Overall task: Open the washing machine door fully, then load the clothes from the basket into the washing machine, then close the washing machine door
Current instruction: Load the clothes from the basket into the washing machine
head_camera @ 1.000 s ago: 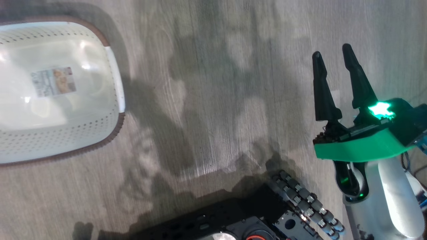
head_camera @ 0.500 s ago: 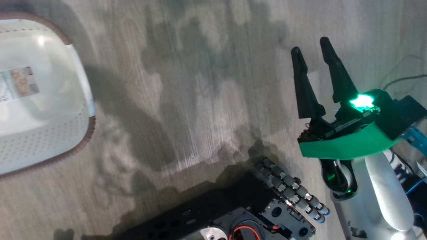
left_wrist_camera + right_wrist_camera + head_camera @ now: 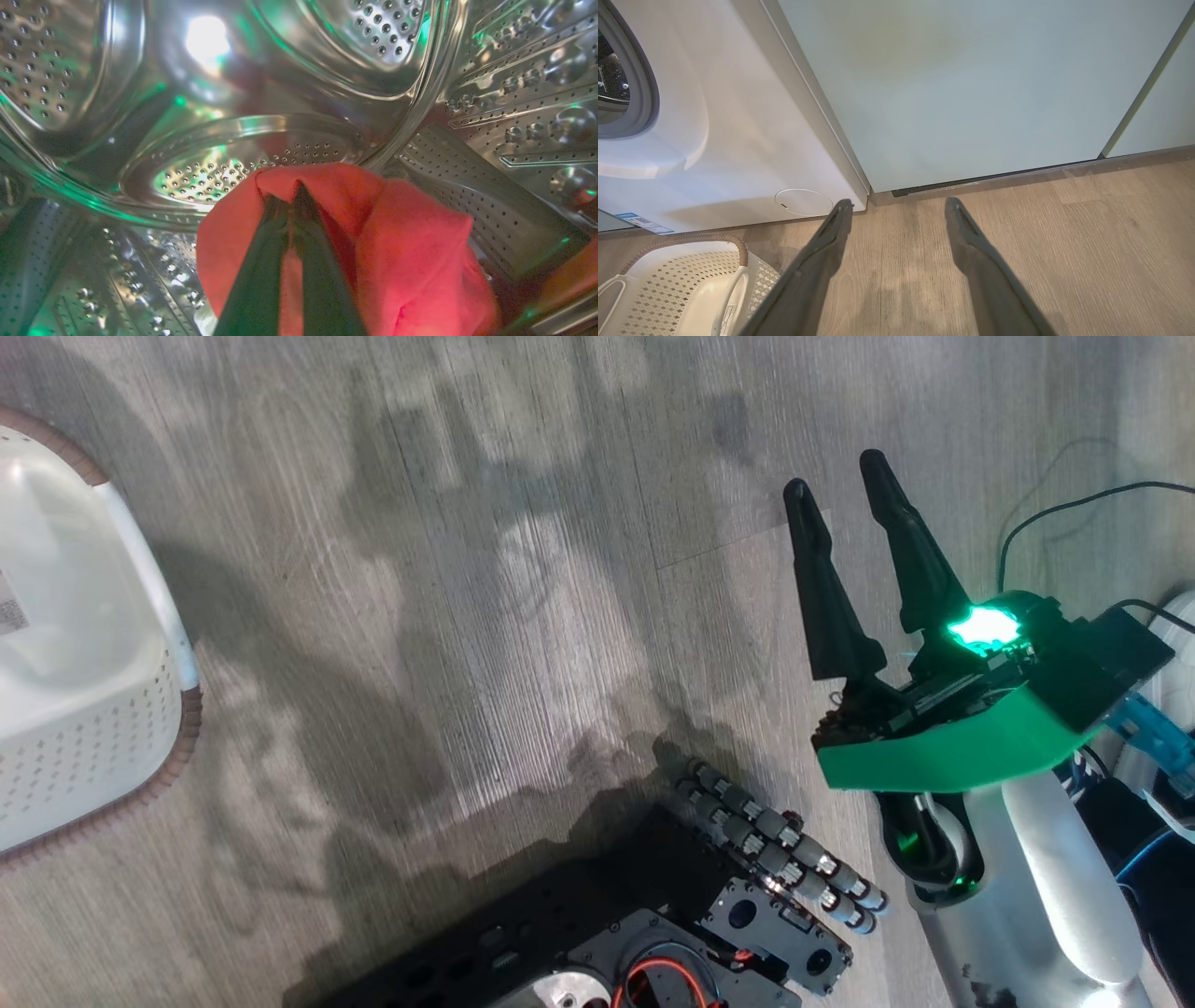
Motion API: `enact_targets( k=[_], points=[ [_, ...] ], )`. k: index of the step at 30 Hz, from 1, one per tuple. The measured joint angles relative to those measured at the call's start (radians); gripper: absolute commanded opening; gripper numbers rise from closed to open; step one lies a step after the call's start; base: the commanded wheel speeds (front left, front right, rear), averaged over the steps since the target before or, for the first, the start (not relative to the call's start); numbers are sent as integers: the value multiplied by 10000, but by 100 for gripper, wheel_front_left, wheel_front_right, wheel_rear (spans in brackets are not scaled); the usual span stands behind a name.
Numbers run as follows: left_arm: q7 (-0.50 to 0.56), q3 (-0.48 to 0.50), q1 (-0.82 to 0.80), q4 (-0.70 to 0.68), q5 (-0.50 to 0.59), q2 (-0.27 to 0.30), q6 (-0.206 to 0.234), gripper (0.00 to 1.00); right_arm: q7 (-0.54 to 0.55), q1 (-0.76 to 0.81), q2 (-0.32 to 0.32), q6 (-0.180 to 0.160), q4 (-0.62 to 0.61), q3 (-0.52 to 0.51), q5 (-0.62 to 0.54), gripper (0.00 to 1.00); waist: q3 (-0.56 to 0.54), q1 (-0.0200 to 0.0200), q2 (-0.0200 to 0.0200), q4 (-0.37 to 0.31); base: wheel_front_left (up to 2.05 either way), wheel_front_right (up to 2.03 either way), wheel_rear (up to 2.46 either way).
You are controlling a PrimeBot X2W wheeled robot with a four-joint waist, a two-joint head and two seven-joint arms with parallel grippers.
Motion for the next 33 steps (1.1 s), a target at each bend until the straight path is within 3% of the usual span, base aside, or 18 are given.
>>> enact_targets(
  k=[16, 17, 33],
  points=[
    [-372, -915, -207, 1588, -980, -531, 2, 0, 0, 46, 2, 0, -8, -25, 88, 100, -60, 0, 0, -148, 0, 0, 0],
    [-562, -907, -287, 1641, -978, -525, 15, 100, 0, 45, 2, 0, -6, -21, 109, 100, -63, 0, 1, -162, 0, 0, 0],
    [-1492, -1523, -147, 2734, -1645, -719, 2, 100, 0, 4, 6, 0, -10, -232, -27, 100, -625, -1, 1, -108, 0, 0, 0]
  ],
)
